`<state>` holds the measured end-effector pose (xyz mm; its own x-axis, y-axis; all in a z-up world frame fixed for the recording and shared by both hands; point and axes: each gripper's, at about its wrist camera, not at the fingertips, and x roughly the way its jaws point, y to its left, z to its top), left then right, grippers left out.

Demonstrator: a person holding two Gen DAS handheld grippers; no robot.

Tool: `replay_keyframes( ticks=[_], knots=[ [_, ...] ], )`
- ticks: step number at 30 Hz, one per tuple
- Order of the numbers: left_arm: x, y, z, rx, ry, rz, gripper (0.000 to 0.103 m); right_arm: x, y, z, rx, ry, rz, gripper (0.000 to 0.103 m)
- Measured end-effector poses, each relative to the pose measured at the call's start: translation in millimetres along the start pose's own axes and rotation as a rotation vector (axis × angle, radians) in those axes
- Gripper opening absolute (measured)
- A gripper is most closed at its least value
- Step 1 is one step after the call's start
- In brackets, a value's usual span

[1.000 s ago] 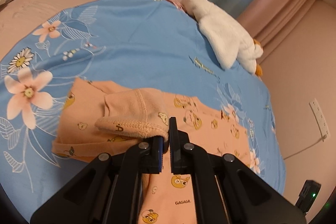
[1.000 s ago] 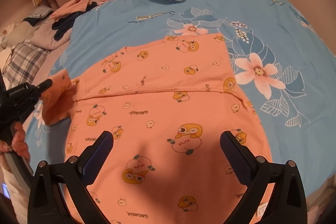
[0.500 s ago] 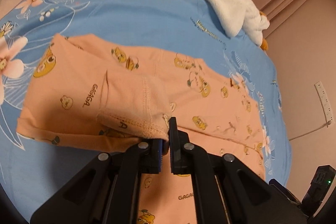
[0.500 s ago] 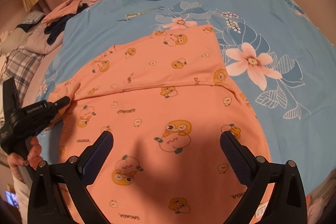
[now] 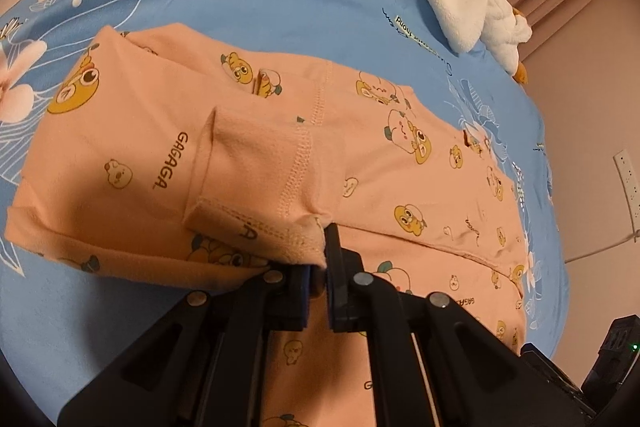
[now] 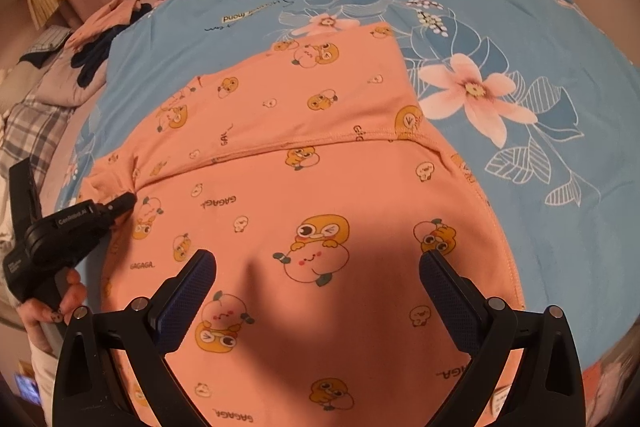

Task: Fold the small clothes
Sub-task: 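Lay the held cuff across the shirt body with the left gripper, release, then grasp the folded sleeve cuff with the right gripper and lift it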

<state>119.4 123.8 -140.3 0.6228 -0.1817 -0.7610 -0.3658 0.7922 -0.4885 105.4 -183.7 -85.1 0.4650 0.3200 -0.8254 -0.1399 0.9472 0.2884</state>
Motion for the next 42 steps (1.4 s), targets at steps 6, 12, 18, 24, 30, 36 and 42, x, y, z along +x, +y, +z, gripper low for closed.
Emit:
replay_keyframes(
  ticks=[6,12,18,24,30,36,42],
  knots=[
    [-9,4,2,-0.06,0.015,-0.069,0.032,-3,-1,-1,0.006,-0.008,-0.003,0.101],
    [-53,-1,-3,-0.062,-0.065,-0.094,0.083,-11,-1,-1,-0.014,-0.028,-0.014,0.101],
    [-107,21,-11,-0.075,-0.177,-0.032,0.092,-15,6,1,-0.03,-0.043,0.0,0.101],
    [-132,68,-26,-0.175,-0.219,0.068,0.093,-15,25,3,-0.08,-0.058,0.01,0.101],
    [-143,102,-41,-0.269,-0.216,0.099,0.093,-18,61,12,-0.183,-0.085,0.015,0.101],
    [-147,115,-48,-0.29,-0.205,0.118,0.093,-15,111,28,-0.312,-0.11,0.088,0.101],
    [-147,116,-51,-0.259,-0.201,0.171,0.092,8,181,36,-0.475,-0.092,0.127,0.089]
  ],
)
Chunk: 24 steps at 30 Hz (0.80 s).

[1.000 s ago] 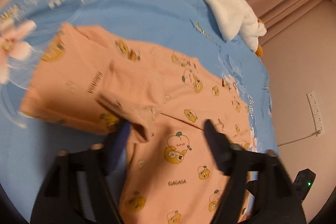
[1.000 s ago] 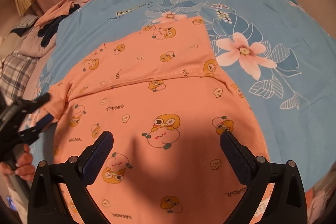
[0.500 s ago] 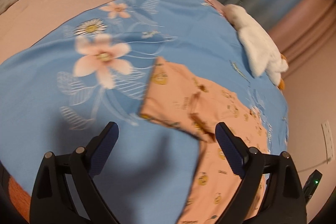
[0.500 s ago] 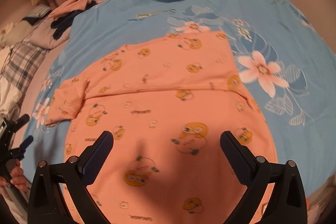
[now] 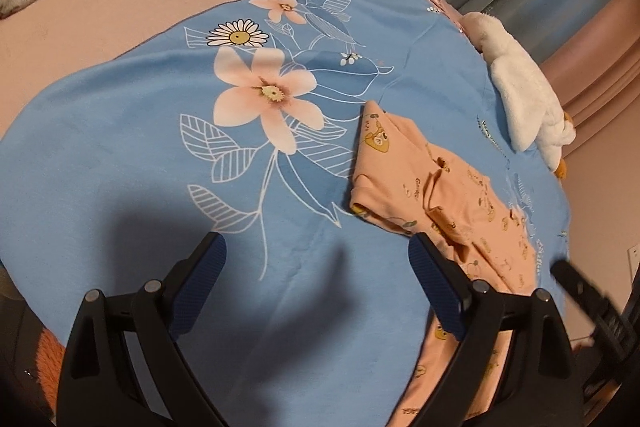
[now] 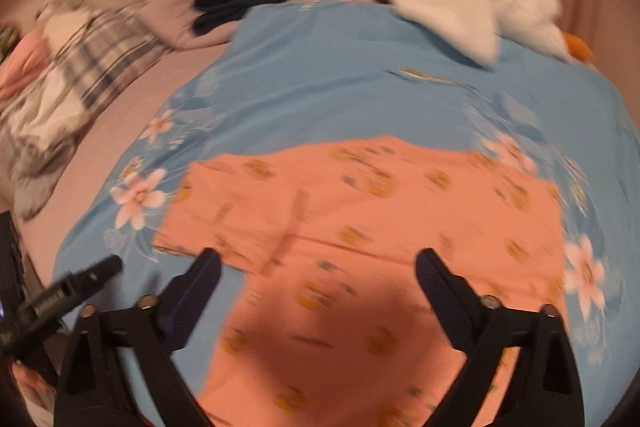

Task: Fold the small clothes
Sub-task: 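Grasp the folded sleeve cuff with the right gripper and lift it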

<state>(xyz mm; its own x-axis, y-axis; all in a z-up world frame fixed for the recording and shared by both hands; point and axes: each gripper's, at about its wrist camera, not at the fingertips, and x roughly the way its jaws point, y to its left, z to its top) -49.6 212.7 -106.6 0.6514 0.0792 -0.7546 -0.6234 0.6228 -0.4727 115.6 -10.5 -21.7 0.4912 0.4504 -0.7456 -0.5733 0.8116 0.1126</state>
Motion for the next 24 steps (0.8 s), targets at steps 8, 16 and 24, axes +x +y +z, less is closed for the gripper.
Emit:
replay_keyframes(
  ticks=[8,16,24],
  knots=[
    [0,6,0,-0.004,0.005,0.016,0.09,69,65,17,-0.153,0.126,0.011,0.056],
    [1,10,0,-0.02,0.009,0.008,0.09,108,69,13,-0.128,0.229,-0.026,0.056],
    [5,10,0,-0.019,0.025,0.004,0.09,120,75,8,-0.206,0.211,-0.095,0.057]
  ],
)
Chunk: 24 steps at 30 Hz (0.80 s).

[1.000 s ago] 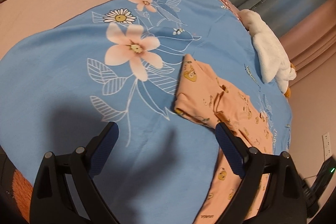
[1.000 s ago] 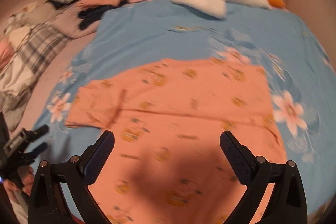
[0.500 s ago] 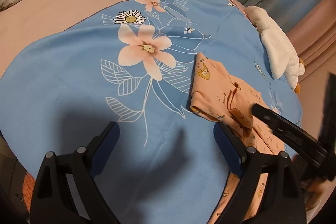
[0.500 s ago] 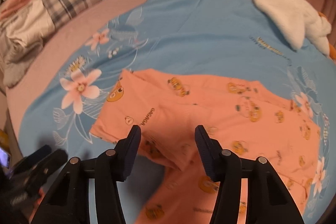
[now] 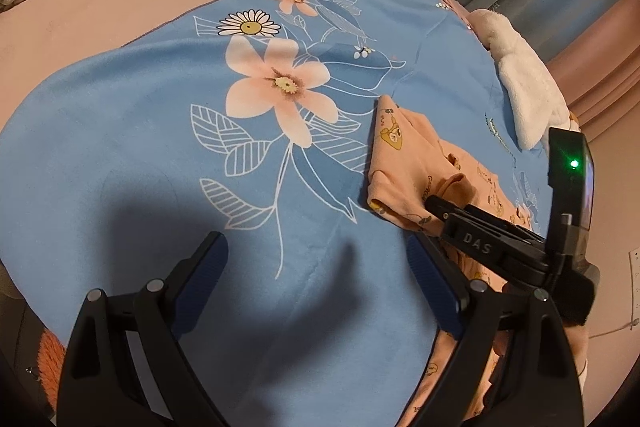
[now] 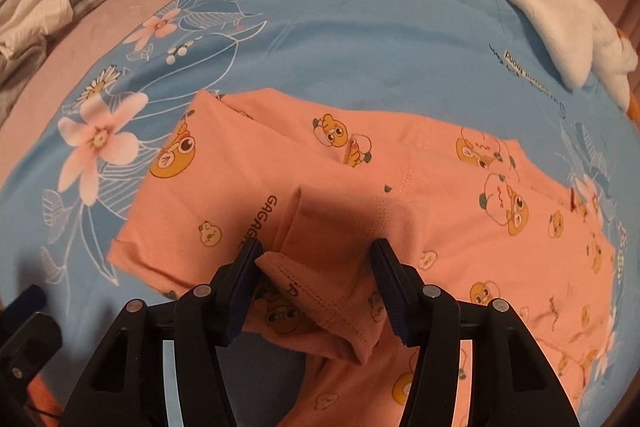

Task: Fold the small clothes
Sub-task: 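Grasp the folded sleeve cuff with the right gripper and lift it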

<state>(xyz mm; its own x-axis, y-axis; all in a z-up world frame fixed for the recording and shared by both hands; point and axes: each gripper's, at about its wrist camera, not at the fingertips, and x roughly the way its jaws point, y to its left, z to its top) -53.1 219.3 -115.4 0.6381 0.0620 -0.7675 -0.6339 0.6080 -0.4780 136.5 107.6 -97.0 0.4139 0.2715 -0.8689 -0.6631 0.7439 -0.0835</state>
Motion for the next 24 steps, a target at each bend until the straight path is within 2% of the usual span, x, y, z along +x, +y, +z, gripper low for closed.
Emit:
replay_keyframes(
  ticks=[1,4,7,21,24],
  knots=[
    [0,0,0,-0.001,0.001,0.0,0.09,0,-1,0,0.002,-0.006,-0.001,0.053],
    [1,-1,0,0.004,0.006,0.002,0.09,0,-6,0,0.015,-0.017,-0.027,0.03],
    [1,-1,0,0.0,0.008,-0.001,0.09,-6,-18,2,0.053,-0.013,0.024,0.018],
    [4,-11,-1,0.01,0.022,-0.011,0.09,-103,-79,21,0.181,-0.265,0.167,0.015],
    [6,-17,1,0.018,0.026,-0.015,0.09,-125,-91,28,0.181,-0.315,0.136,0.015]
  ],
)
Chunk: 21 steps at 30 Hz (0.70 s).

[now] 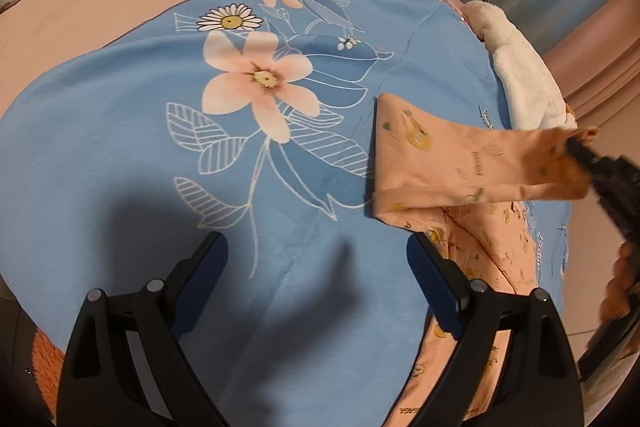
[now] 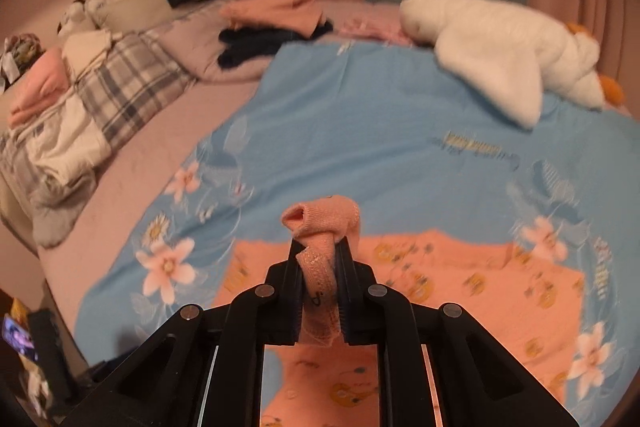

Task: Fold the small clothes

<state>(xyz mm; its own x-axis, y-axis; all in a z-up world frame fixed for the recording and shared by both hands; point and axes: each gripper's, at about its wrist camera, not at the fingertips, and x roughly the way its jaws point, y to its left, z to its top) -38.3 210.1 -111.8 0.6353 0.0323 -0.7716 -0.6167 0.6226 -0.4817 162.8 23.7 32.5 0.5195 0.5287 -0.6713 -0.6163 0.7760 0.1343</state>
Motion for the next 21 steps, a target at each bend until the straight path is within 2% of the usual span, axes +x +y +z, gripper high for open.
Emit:
replay_keyframes(
  ticks=[8,21],
  knots=[
    [8,-23,5,0.051,0.008,-0.027,0.09,-30,-26,23,-0.002,-0.083,-0.07,0.015],
    [30,-65,18,0.148,0.038,-0.052,0.09,-53,-86,17,0.097,-0.118,-0.136,0.015]
  ],
)
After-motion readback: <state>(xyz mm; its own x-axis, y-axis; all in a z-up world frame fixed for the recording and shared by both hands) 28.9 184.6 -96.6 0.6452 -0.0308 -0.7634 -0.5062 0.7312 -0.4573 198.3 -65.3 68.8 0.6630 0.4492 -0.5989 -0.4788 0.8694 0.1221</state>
